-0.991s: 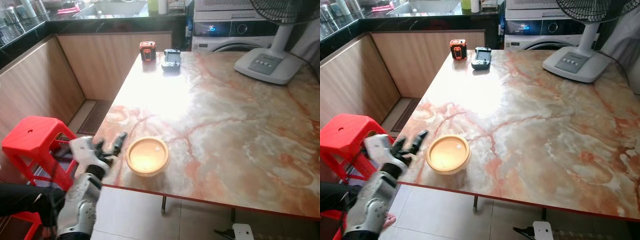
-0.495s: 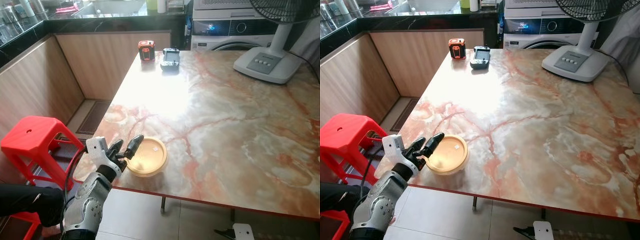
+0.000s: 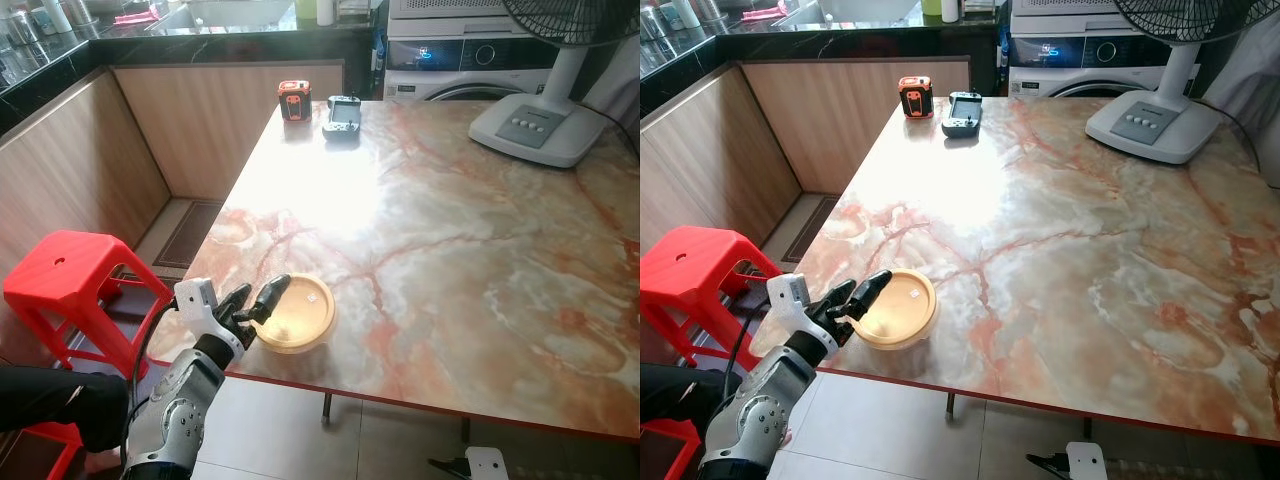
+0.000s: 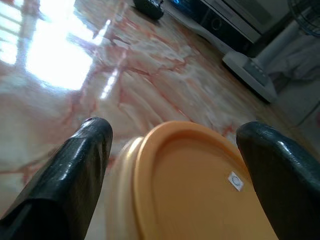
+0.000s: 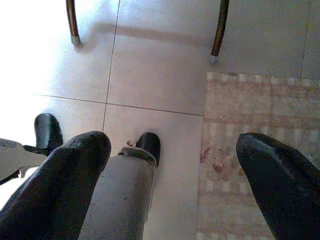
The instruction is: Restocking fridge
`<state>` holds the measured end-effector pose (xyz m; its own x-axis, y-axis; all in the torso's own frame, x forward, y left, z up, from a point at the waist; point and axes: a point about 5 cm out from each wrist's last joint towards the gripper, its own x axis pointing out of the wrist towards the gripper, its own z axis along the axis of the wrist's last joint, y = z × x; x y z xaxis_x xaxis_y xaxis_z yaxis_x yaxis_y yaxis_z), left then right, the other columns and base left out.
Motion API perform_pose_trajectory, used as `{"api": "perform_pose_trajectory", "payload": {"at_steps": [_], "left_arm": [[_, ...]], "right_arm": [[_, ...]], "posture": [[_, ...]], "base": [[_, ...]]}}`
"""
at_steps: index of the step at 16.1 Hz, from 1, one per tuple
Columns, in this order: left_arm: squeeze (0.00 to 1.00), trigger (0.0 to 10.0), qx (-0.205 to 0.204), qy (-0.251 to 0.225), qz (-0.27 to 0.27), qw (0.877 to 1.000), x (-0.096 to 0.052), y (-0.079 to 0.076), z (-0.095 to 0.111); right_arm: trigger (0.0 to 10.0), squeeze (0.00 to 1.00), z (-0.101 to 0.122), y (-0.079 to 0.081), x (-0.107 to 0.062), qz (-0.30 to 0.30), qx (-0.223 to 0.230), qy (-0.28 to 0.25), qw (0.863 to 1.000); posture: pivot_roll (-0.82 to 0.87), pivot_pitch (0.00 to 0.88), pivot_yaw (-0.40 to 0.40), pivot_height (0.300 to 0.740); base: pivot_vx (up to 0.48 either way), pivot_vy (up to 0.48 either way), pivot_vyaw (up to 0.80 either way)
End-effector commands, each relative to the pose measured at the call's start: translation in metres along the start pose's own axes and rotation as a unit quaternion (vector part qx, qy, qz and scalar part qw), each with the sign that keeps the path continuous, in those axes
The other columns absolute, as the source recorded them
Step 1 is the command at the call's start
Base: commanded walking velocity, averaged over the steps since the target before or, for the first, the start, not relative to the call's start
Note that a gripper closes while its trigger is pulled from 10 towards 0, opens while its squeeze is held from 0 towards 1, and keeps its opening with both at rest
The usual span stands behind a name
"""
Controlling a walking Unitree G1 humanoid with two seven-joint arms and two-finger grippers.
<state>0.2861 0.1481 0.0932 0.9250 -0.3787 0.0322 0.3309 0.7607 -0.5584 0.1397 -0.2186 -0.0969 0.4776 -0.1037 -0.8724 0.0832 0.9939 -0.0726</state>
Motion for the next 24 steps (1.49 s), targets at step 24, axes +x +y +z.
{"api": "perform_pose_trajectory", "payload": {"at_steps": [24], "left_arm": [[0.00,10.0,-0.072,0.034,-0.040,0.996,0.009,0.011,-0.014]], "right_arm": [[10.0,0.00,-0.001,-0.001,0.000,0.002,-0.010,0.000,1.000]], "posture": [[-0.03,0.025,0.075,0.740]], "base": [[0.000,0.000,0.00]]}}
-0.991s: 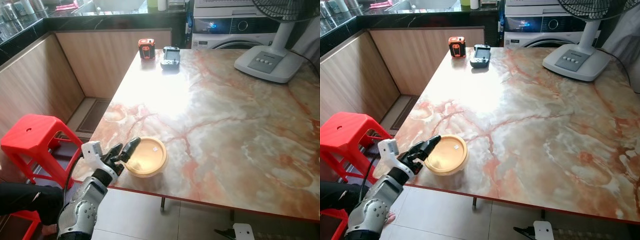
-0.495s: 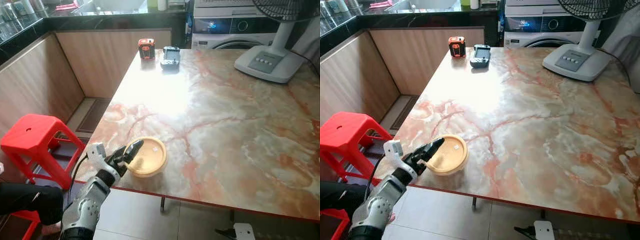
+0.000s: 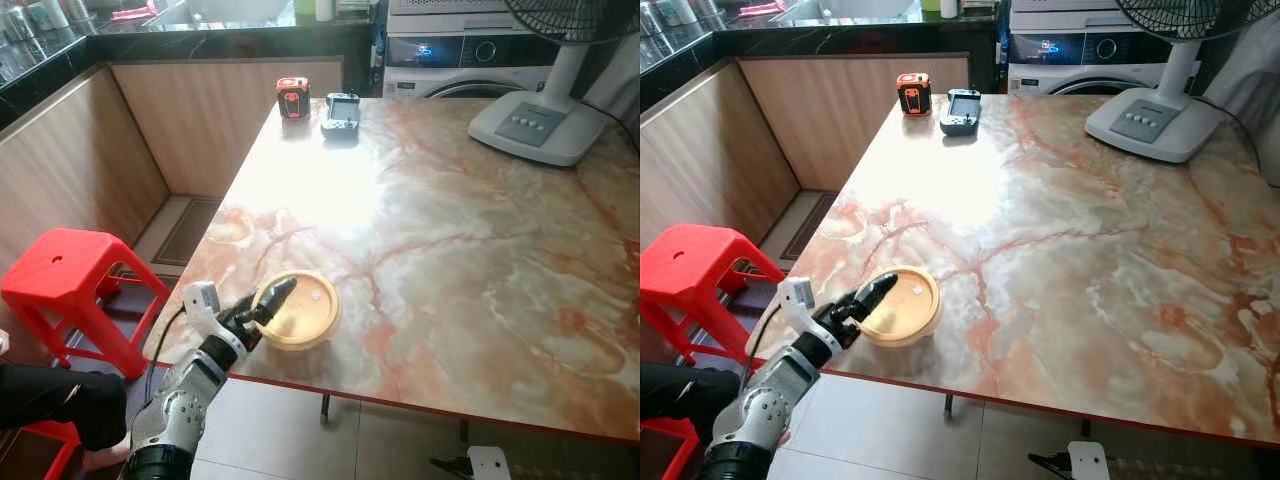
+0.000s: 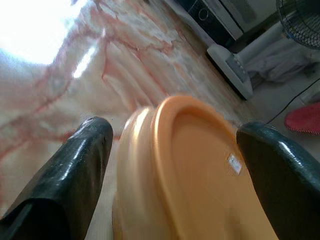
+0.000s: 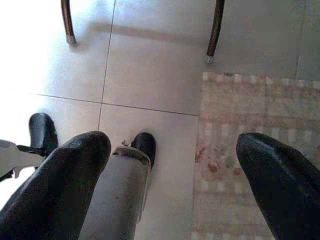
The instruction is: Restocking fridge
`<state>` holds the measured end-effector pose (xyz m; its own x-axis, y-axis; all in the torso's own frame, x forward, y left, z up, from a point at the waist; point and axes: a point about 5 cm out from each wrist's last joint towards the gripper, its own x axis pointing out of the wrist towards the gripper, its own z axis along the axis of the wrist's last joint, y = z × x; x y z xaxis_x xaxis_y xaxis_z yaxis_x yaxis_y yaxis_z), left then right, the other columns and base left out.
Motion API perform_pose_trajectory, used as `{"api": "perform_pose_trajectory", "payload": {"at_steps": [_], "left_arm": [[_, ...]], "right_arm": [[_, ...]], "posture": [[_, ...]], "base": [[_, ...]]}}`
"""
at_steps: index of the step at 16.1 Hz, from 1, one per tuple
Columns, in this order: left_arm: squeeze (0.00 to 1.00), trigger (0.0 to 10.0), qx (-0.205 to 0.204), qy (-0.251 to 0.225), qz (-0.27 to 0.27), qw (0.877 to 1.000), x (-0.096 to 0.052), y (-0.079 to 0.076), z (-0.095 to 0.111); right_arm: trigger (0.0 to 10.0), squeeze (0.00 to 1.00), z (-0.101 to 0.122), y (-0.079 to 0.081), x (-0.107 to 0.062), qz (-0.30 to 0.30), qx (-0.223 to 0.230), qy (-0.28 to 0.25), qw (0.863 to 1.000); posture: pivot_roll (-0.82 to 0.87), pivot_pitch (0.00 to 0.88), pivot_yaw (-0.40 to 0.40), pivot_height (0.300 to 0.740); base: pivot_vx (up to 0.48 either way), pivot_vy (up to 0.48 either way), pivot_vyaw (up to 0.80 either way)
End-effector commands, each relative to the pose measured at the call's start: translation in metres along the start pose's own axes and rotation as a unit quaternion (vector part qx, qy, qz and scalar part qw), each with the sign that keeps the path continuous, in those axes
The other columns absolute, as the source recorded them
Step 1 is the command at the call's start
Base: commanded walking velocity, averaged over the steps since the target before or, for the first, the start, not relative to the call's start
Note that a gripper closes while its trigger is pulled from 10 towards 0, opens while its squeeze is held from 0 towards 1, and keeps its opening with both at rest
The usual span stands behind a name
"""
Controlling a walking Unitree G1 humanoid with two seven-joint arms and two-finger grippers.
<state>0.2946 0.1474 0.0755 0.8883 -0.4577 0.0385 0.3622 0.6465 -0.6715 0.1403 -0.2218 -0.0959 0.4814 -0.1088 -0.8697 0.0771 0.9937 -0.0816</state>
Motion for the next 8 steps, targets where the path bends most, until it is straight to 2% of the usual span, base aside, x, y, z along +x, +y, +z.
{"api": "perform_pose_trajectory", "payload": {"at_steps": [1,4,5,6,7,8], "left_arm": [[0.00,10.0,0.000,0.012,-0.007,1.000,0.0021,-0.0010,-0.0019],[0.00,10.0,-0.005,0.016,-0.005,1.000,0.0040,-0.0009,-0.0055],[0.00,4.7,-0.003,0.017,-0.006,1.000,0.0048,-0.0012,-0.0064],[0.00,1.1,-0.003,0.018,-0.007,1.000,0.0055,-0.0013,-0.0067],[0.00,0.0,-0.002,0.017,-0.007,1.000,0.0061,-0.0013,-0.0068],[0.00,0.0,-0.003,0.018,-0.008,1.000,0.0068,-0.0012,-0.0069]], "right_arm": [[10.0,0.00,-0.0018,0.0022,-0.0001,0.004,-0.006,0.002,1.000],[10.0,0.00,-0.0018,0.0022,-0.0001,0.005,-0.008,0.002,1.000],[10.0,0.00,-0.0020,0.0021,-0.0002,0.005,-0.008,0.002,1.000],[10.0,0.00,-0.0020,0.0021,-0.0002,0.005,-0.008,0.002,1.000],[10.0,0.00,-0.0019,0.0021,-0.0001,0.005,-0.008,0.003,1.000],[10.0,0.00,-0.0016,0.0023,0.0000,0.006,-0.010,0.003,1.000]], "posture": [[-0.03,0.026,0.074,0.740],[-0.03,0.025,0.074,0.740],[-0.03,0.025,0.073,0.740],[-0.03,0.025,0.073,0.740],[-0.03,0.025,0.072,0.740],[-0.03,0.026,0.072,0.740]], "base": [[0.000,0.000,0.00],[0.000,0.000,0.00],[0.000,0.000,0.00],[0.000,0.000,0.00],[0.000,0.000,0.00],[0.000,0.000,0.00]]}}
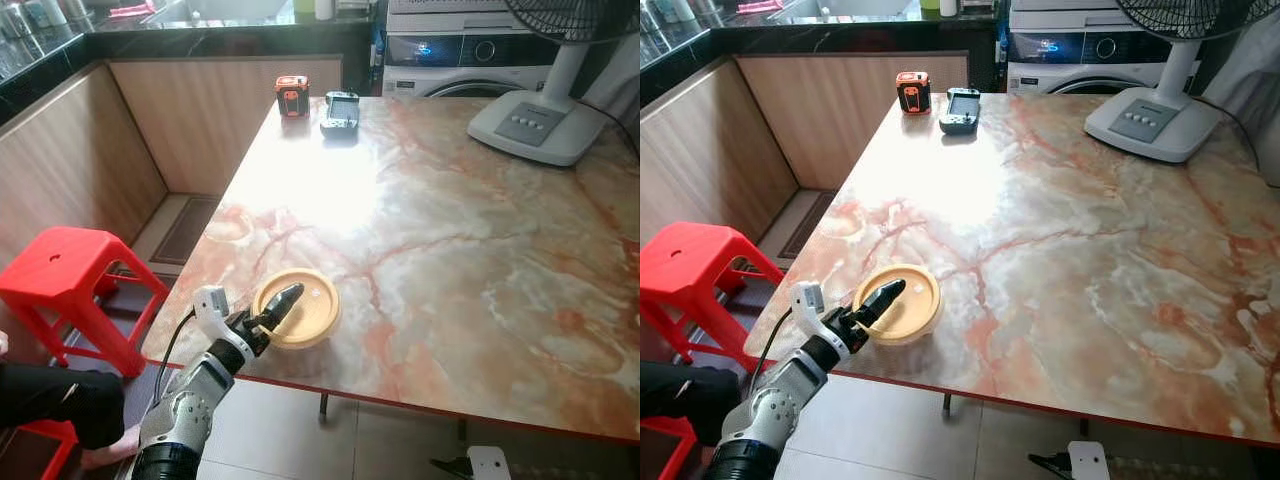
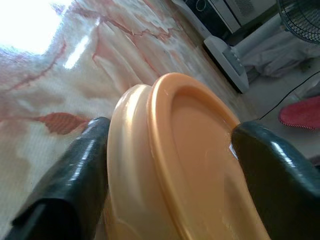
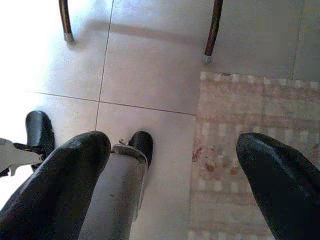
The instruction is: Restocking fridge
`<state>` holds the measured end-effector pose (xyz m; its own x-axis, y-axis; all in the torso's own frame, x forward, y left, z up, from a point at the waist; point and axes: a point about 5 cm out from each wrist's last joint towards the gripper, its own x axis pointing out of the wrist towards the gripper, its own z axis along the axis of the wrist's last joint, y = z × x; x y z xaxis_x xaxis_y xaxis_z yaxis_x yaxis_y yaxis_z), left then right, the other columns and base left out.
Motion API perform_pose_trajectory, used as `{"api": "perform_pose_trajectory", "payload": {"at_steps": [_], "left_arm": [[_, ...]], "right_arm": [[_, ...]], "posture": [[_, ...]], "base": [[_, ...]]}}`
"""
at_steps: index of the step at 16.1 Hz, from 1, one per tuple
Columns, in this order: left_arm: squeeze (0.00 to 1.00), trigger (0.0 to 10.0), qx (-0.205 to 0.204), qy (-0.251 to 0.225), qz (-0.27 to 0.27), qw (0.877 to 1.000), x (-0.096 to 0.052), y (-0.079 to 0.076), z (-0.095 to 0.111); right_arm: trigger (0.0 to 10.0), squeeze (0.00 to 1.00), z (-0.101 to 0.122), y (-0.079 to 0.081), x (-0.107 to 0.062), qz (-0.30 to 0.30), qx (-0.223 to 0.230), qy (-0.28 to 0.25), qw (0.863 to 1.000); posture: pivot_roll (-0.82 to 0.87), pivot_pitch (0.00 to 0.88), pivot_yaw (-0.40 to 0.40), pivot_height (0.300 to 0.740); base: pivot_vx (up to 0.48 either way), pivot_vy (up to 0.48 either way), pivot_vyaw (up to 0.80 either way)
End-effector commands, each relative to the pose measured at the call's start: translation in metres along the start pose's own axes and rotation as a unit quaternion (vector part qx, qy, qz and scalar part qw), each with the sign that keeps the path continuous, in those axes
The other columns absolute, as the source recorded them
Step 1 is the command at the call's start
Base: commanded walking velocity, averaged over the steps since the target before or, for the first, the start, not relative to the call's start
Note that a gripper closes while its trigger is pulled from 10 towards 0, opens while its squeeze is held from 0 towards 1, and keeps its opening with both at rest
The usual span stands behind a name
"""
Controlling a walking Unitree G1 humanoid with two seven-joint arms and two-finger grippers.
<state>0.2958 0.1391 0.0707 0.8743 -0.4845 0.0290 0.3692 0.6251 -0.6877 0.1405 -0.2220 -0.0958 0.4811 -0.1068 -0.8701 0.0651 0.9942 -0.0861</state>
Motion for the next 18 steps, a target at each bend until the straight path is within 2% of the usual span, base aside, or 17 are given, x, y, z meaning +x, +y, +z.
{"api": "perform_pose_trajectory", "payload": {"at_steps": [1,9,14,15,18], "left_arm": [[0.00,0.0,0.010,0.005,-0.001,1.000,0.002,0.001,0.002],[0.00,0.0,0.025,0.007,-0.003,1.000,0.008,0.001,0.004],[0.00,0.0,0.018,-0.008,-0.002,1.000,0.009,0.000,0.005],[0.00,0.0,0.028,-0.005,0.002,1.000,0.010,0.000,0.004],[0.00,0.0,0.019,-0.015,-0.005,1.000,0.013,-0.005,0.006]], "right_arm": [[10.0,0.00,-0.002,0.003,0.000,0.005,-0.005,0.002,1.000],[10.0,0.00,0.000,0.004,0.000,0.007,-0.008,0.003,1.000],[10.0,0.00,0.000,0.004,0.000,0.007,-0.009,0.004,1.000],[10.0,0.00,0.000,0.004,0.000,0.007,-0.011,0.004,1.000],[10.0,0.00,0.000,0.003,0.000,0.005,-0.011,0.003,1.000]], "posture": [[-0.03,0.026,0.072,0.740],[-0.03,0.020,0.072,0.740],[-0.02,0.017,0.072,0.740],[-0.02,0.015,0.073,0.740],[-0.03,0.012,0.070,0.740]], "base": [[0.000,0.000,0.00],[0.000,0.000,0.00],[0.000,0.000,0.00],[0.000,0.000,0.00],[0.000,0.000,0.00]]}}
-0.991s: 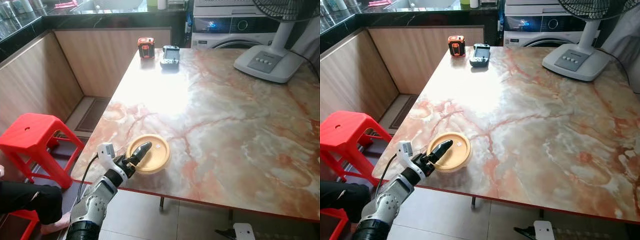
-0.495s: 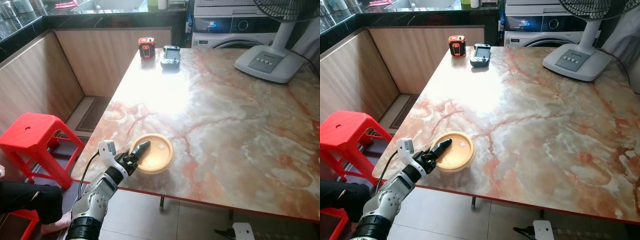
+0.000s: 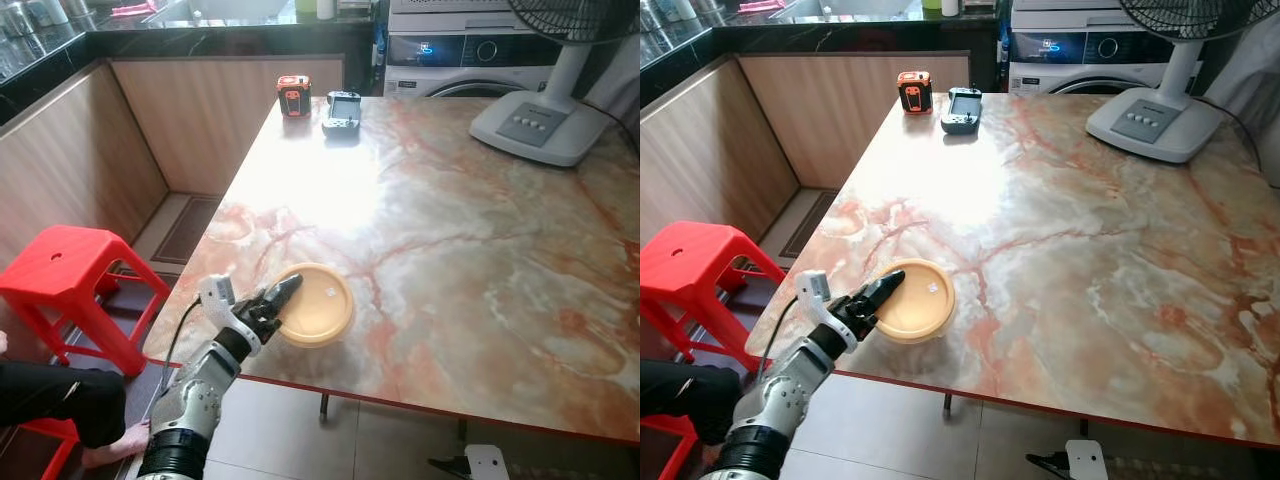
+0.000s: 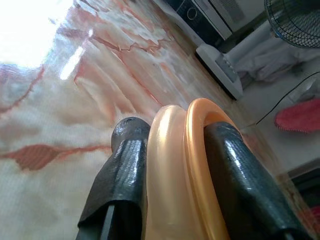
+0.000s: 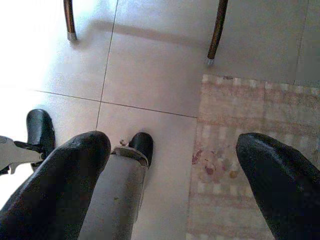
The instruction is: Restocking fridge
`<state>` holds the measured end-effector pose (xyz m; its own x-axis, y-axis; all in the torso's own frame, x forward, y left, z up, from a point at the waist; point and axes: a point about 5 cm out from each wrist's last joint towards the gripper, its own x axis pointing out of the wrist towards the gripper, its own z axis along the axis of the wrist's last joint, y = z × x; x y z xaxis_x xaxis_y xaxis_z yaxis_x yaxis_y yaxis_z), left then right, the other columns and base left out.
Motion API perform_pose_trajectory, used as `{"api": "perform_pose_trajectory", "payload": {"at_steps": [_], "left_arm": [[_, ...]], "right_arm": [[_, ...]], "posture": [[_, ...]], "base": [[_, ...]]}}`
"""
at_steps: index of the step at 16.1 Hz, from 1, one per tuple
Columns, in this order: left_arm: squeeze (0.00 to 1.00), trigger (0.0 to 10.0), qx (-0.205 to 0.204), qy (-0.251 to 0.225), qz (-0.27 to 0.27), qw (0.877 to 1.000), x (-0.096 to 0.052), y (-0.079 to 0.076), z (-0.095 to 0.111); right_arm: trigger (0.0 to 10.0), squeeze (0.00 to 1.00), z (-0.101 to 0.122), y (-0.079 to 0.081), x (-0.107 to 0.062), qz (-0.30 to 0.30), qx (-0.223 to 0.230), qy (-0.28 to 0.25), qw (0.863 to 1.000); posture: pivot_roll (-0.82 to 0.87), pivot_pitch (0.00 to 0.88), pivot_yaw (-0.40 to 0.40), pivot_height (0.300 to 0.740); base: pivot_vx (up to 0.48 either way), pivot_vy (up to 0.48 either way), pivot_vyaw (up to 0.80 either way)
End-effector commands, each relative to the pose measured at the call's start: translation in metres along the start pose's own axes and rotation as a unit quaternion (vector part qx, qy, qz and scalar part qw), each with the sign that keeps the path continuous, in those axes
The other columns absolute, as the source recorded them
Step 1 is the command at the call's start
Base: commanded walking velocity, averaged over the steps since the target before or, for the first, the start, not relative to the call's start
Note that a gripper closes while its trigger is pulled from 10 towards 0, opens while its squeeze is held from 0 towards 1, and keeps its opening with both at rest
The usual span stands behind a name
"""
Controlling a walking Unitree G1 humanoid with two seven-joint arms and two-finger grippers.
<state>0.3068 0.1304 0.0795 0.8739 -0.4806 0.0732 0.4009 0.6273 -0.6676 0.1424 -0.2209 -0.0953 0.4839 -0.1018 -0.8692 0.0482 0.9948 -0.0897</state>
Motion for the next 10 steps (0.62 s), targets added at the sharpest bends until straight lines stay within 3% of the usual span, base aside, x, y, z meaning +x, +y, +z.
{"api": "perform_pose_trajectory", "payload": {"at_steps": [1,10], "left_arm": [[0.00,0.0,0.002,-0.002,0.008,1.000,-0.001,0.002,0.002],[0.00,0.0,-0.018,-0.042,-0.029,0.999,0.007,-0.015,0.020]], "right_arm": [[10.0,0.00,-0.002,0.002,0.000,0.002,-0.002,0.004,1.000],[10.0,0.00,-0.006,0.003,-0.001,-0.001,0.004,0.005,1.000]], "posture": [[-0.03,0.012,0.070,0.740],[-0.04,0.000,0.092,0.740]], "base": [[0.000,0.000,0.00],[0.000,0.000,0.00]]}}
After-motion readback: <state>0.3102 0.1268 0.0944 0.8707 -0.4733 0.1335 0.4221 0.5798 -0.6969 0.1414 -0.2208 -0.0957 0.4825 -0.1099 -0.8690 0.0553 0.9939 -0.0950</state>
